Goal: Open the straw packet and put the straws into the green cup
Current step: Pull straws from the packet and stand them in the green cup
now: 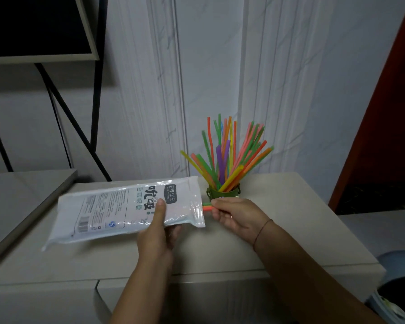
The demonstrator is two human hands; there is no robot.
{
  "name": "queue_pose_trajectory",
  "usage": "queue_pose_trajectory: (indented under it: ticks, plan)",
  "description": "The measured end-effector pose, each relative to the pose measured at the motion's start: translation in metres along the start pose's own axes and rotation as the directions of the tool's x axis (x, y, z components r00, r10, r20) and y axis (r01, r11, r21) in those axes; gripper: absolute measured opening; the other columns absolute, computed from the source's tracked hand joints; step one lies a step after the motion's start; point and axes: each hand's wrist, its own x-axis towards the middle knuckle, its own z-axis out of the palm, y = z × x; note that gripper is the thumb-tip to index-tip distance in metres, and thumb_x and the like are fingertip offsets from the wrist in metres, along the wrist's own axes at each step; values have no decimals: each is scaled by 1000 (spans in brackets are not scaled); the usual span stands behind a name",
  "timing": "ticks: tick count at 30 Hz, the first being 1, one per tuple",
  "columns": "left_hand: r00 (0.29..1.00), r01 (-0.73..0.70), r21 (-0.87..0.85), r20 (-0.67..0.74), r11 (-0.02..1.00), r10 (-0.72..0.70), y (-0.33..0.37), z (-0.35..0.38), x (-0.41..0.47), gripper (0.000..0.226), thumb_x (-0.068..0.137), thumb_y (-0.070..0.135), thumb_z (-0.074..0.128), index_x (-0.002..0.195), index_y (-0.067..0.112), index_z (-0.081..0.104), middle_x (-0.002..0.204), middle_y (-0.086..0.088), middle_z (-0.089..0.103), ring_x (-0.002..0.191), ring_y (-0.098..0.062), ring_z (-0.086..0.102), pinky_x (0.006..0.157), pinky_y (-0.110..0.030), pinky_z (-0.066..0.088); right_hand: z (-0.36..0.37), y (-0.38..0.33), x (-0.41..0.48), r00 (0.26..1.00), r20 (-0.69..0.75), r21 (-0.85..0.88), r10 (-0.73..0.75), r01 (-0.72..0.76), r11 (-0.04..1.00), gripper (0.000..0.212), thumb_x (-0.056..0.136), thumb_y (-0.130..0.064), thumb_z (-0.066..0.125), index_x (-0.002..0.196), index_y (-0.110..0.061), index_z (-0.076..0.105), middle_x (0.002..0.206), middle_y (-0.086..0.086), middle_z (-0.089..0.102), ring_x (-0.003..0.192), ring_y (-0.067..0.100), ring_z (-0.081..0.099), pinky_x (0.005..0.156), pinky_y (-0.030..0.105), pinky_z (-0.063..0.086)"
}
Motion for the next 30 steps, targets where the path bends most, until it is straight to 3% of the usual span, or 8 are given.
queue_pose_trajectory:
  ticks: [3,6,11,14,17,21,23,30]
  plan:
    - [998,65,-54,-17,996,-66,5,-2,2,27,80,25,74,104,29,61,100,6,71,84,-9,68,56,-26,54,-13,-17,1,997,-35,-84,-64,61,995,10,85,7,58,76,4,62,52,9,56,38,7,55,43,16,50]
    - [994,108,-81,-27,991,-110,6,-3,4,29,80,20,73,106,28,60,97,6,70,83,-8,66,61,-25,51,-22,-28,1,999,-17,-73,-52,51,996,9,86,3,58,79,3,63,62,13,56,39,5,53,41,13,47]
    - [982,184,-150,-24,971,-189,1,2,1,20,81,12,71,94,24,61,92,3,70,79,-11,67,47,-22,55,-9,-16,2,997,65,289,37,-54,956,3,86,1,58,87,0,61,74,11,59,44,7,56,41,13,45]
    - [976,213,-169,-1,962,-217,-5,8,-5,19,81,11,71,92,22,62,79,3,74,68,-10,70,45,-22,55,5,-2,1,993,119,377,20,-64,924,6,85,3,58,88,-1,63,75,8,67,55,9,62,48,14,49]
    - [975,222,-162,16,962,-222,-8,12,-8,15,81,14,70,89,23,61,62,7,73,54,-6,69,46,-21,55,11,1,0,995,92,302,-43,13,953,7,86,5,57,86,0,62,71,8,67,60,12,61,48,15,50]
    - [976,210,-212,-15,954,-218,-1,9,-4,17,81,15,71,91,23,60,77,5,73,62,-8,70,50,-25,55,-7,-23,-1,987,-26,117,-157,159,980,9,87,2,56,80,1,62,54,6,59,43,8,55,42,17,48]
    - [978,201,-220,-17,955,-210,0,8,-3,18,81,13,71,91,23,60,74,5,73,59,-7,70,48,-24,55,-18,-34,-1,981,-64,67,-183,188,980,9,87,0,57,80,1,62,52,5,58,40,7,53,40,17,46]
    - [972,225,-200,-20,954,-233,-8,13,-6,18,81,9,70,91,22,61,89,1,70,78,-13,67,50,-26,58,-11,-19,-3,990,6,131,-138,136,982,5,88,-5,59,88,-3,63,61,6,62,46,8,58,45,19,50]
